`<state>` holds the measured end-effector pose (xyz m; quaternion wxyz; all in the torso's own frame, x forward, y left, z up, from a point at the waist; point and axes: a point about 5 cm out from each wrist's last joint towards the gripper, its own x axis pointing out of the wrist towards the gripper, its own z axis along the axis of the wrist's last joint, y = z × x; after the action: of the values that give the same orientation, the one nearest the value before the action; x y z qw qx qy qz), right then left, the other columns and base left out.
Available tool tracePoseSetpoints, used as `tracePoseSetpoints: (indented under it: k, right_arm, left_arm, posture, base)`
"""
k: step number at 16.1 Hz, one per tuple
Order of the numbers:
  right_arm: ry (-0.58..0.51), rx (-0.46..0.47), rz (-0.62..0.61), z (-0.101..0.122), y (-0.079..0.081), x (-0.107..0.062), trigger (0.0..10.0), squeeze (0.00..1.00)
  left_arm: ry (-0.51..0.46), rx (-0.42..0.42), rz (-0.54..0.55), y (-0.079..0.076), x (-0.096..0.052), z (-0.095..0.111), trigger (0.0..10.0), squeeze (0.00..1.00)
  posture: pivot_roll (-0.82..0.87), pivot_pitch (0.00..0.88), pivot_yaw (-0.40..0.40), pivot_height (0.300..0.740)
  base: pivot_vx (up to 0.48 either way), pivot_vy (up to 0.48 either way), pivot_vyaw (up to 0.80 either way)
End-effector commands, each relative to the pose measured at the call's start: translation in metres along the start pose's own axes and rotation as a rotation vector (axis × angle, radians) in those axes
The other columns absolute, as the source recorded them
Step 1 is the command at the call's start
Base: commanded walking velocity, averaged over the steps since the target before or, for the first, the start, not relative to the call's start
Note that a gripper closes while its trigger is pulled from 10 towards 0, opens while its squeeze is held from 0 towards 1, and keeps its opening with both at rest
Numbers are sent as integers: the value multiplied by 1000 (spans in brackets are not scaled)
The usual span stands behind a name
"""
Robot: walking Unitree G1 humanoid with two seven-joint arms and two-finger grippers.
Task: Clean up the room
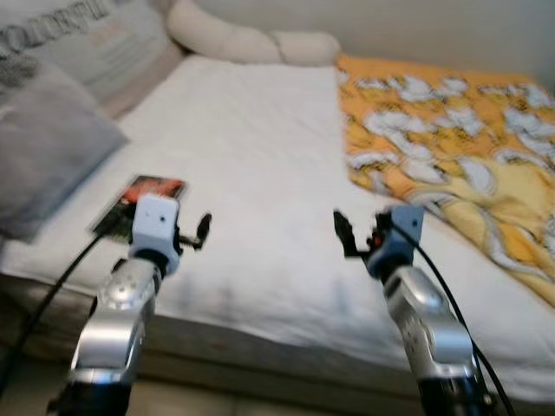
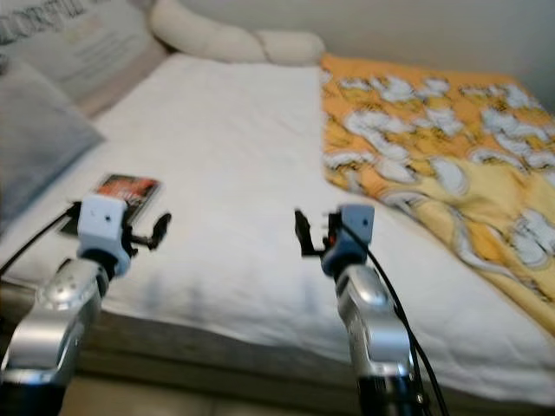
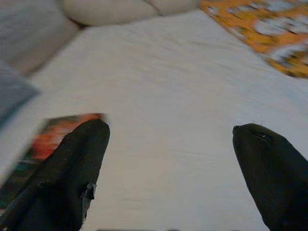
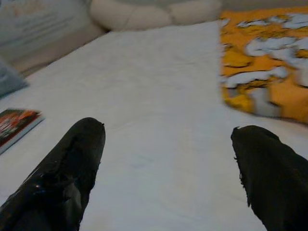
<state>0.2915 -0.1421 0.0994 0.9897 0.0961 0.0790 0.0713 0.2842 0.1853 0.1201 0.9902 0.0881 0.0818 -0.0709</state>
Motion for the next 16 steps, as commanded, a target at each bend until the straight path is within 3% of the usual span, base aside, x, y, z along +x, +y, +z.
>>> tracePoseSetpoints:
  k: [1, 4, 7, 13, 16]
  right_arm:
    - [-12, 41, -45, 2, -7, 0, 10000, 1000]
    - [14, -57, 18, -4, 5, 2, 10000, 1000]
    - [10, -18, 2, -6, 7, 2, 10000, 1000]
    - [33, -48, -16, -12, 2, 2, 10000, 1000]
    - [38, -41, -8, -12, 4, 4, 10000, 1000]
  left_arm:
    - [-4, 1, -18, -4, 2, 1, 10000, 549]
    - [-3, 3, -23, -7, 3, -1, 10000, 549]
    - [-6, 6, -27, -8, 4, -1, 10000, 553]
    - [-17, 3, -27, -8, 4, -1, 10000, 541]
    - [-23, -18, -16, -6, 6, 2, 10000, 467]
  posture:
    - [16, 0, -2, 740]
    - [11, 0, 6, 740]
    - [17, 0, -1, 740]
    - [14, 0, 3, 740]
    - [13, 0, 6, 740]
  base:
    - [0, -435, 0]
    - [0, -439, 0]
    - [0, -439, 0]
    - [0, -424, 0]
    - [0, 0, 0]
